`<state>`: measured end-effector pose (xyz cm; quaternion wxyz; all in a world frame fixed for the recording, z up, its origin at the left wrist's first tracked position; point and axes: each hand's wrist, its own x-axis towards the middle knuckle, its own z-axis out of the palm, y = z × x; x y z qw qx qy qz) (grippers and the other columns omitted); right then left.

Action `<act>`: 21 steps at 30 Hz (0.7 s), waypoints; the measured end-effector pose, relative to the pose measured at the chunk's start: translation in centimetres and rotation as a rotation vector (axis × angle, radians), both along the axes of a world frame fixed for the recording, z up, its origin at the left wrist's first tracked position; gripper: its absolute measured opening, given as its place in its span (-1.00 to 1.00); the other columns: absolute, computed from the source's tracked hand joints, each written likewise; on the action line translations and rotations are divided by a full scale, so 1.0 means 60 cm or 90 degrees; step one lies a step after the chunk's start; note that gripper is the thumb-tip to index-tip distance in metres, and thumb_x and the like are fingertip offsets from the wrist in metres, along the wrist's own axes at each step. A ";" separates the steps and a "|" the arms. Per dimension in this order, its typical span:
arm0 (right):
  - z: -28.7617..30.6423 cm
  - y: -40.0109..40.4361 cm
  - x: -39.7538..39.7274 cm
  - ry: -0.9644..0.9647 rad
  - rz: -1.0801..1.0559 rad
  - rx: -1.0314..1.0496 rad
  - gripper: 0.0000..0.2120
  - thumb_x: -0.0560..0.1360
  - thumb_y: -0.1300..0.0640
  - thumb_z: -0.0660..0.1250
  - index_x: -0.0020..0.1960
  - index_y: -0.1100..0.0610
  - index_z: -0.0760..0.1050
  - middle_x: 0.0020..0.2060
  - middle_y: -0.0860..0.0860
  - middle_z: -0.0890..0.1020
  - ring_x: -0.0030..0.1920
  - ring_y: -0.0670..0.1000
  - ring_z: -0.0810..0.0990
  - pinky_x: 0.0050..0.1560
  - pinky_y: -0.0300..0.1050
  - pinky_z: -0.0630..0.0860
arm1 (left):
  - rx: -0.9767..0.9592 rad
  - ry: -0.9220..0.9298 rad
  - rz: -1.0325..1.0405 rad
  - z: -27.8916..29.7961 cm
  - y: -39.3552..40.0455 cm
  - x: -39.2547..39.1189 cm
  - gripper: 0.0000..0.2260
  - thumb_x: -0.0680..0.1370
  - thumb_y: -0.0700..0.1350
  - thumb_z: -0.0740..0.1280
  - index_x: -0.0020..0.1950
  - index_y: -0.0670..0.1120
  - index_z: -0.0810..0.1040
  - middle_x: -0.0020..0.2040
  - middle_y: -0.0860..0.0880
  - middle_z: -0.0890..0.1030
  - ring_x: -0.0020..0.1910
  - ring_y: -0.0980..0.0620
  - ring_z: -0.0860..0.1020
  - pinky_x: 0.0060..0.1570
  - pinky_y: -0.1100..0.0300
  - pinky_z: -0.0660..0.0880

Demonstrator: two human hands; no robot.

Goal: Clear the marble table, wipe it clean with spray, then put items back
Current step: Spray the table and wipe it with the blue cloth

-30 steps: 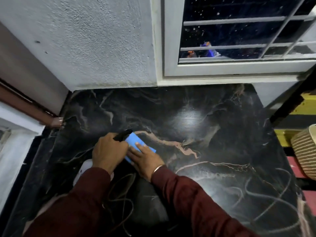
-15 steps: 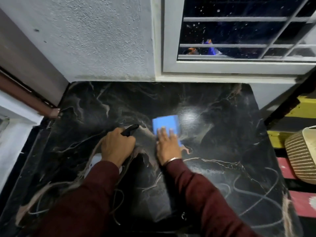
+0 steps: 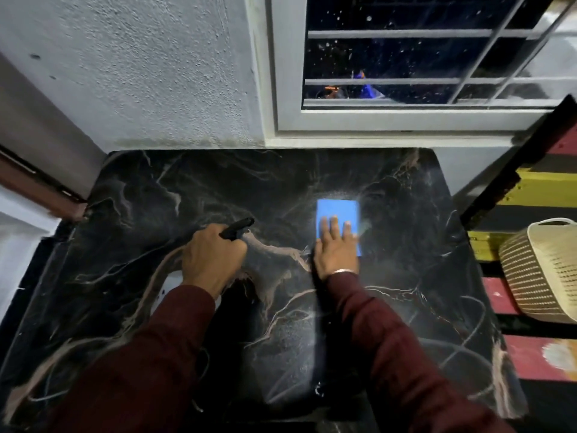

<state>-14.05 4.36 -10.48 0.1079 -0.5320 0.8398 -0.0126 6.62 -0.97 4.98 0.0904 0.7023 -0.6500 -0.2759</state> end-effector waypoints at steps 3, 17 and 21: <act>-0.008 0.063 0.095 -0.011 0.268 0.001 -0.44 0.54 -0.02 -0.09 0.52 0.07 0.15 0.48 0.07 0.28 0.48 0.25 0.17 0.43 0.21 0.15 | 0.000 0.003 -0.016 -0.005 0.008 -0.012 -0.91 0.43 -0.17 0.30 -0.26 -0.12 0.56 -0.29 -0.11 0.56 -0.29 -0.14 0.48 -0.26 0.08 0.35; 0.016 0.116 0.109 -0.018 0.236 -0.072 -0.43 0.40 0.03 0.02 0.35 0.11 0.47 0.29 0.10 0.54 0.30 0.18 0.49 0.36 0.14 0.28 | -0.026 0.056 -0.030 -0.011 0.047 -0.040 -0.90 0.44 -0.19 0.31 -0.22 -0.13 0.61 -0.25 -0.11 0.61 -0.24 -0.16 0.50 -0.29 0.12 0.33; 0.019 0.186 0.129 -0.109 0.414 -0.046 -0.44 0.43 0.00 0.20 0.44 -0.05 0.30 0.40 -0.06 0.41 0.38 0.12 0.39 0.36 0.11 0.32 | -0.047 0.049 -0.013 -0.001 0.056 -0.018 -0.75 0.44 -0.18 0.31 0.05 -0.01 0.69 -0.04 -0.12 0.68 -0.02 -0.23 0.57 -0.12 0.10 0.39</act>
